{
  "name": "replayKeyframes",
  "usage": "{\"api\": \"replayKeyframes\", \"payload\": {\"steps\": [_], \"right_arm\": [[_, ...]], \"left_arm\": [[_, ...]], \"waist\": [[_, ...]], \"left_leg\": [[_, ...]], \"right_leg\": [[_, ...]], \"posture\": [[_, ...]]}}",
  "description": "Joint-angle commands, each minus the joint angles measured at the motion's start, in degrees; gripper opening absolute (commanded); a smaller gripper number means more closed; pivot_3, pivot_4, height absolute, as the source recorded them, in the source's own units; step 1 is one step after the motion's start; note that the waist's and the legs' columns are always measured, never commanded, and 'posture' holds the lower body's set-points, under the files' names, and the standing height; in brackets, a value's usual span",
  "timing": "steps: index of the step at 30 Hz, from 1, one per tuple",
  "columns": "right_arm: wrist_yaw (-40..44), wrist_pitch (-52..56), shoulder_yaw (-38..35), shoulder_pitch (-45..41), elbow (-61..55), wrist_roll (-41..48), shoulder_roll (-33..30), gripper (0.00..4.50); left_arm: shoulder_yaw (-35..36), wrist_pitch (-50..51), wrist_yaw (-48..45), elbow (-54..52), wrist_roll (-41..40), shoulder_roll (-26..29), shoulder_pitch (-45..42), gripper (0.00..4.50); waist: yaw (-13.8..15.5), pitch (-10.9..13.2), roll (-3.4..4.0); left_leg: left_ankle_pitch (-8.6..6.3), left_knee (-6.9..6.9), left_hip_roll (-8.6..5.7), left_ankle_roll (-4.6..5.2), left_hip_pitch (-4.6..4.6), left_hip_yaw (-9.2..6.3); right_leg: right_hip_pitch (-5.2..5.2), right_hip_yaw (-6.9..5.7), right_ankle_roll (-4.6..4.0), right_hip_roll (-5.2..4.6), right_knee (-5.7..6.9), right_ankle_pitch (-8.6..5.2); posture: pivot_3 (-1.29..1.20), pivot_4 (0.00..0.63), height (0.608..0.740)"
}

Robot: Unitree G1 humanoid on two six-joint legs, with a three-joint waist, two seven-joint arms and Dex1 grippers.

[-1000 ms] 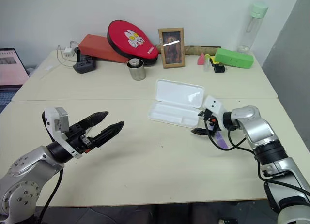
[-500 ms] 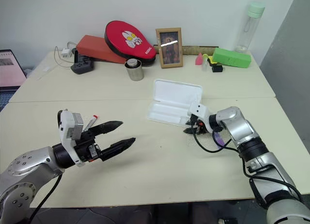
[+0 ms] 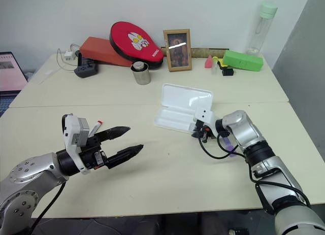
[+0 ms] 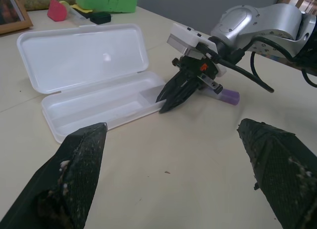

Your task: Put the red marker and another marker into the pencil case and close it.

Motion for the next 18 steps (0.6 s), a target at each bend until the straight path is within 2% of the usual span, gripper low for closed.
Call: {"api": "replayKeyframes", "payload": {"steps": [1, 8, 13, 18], "right_arm": [[-0.09, -1.15, -0.94, -1.91, 0.48, -0.51, 0.5, 0.06], [3.35, -3.88, -0.43, -1.35, -4.12, 0.41, 0.15, 0.06], [10.91, -6.4, 4.59, 3.43, -19.83, 1.67, -0.72, 0.06], [10.71, -8.71, 7.15, 5.19, -22.32, -0.77, 0.03, 0.06]], "left_arm": [[1.92, -0.75, -0.44, -2.08, -1.07, 1.03, 0.12, 4.5], [3.55, -0.69, -0.38, -3.32, -1.7, 1.74, 1.32, 4.5], [11.91, 0.01, -4.47, -4.96, -2.93, 4.49, 10.15, 4.5], [14.78, -0.38, -6.0, -5.5, -3.4, 5.28, 14.06, 4.5]], "waist": [[-0.01, 0.0, 0.0], [-0.1, 0.01, 0.01], [-0.29, 0.04, 0.06], [-0.06, 0.06, 0.1]], "left_leg": [[0.0, 0.0, 0.0, 0.0, 0.0, 0.0], [0.0, 0.0, 0.0, 0.0, 0.0, 0.0], [0.0, -0.06, 0.09, 0.0, -0.02, 0.0], [-0.01, -0.06, 0.09, 0.0, -0.01, -0.12]], "right_leg": [[0.0, 0.0, 0.0, 0.0, 0.0, 0.0], [0.0, 0.0, 0.0, 0.0, 0.0, 0.0], [-0.1, 0.06, -0.01, -0.04, -0.03, -0.01], [-0.04, -0.03, -0.04, -0.03, -0.02, -0.02]], "posture": [[0.0, 0.15, 0.74], [0.0, 0.15, 0.74], [0.0, 0.15, 0.74], [0.0, 0.15, 0.74]]}}
